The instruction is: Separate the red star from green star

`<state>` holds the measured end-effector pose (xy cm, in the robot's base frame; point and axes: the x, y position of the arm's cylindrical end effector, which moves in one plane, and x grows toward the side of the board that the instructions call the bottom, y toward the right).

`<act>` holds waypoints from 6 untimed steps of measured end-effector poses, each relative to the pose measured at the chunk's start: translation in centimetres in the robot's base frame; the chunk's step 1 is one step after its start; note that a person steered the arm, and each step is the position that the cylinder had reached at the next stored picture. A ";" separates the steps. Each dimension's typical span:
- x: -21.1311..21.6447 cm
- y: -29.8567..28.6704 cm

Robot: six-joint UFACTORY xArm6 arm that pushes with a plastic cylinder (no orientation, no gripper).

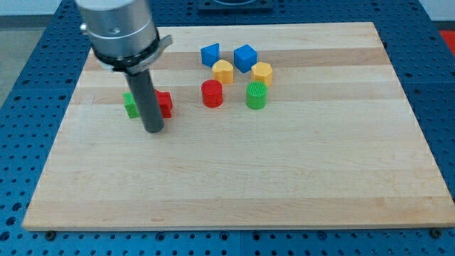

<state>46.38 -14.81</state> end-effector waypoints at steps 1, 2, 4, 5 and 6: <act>0.1 -2.6; -2.0 -3.2; -2.8 -2.7; -1.2 -2.1; -0.4 -0.7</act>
<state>45.95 -15.48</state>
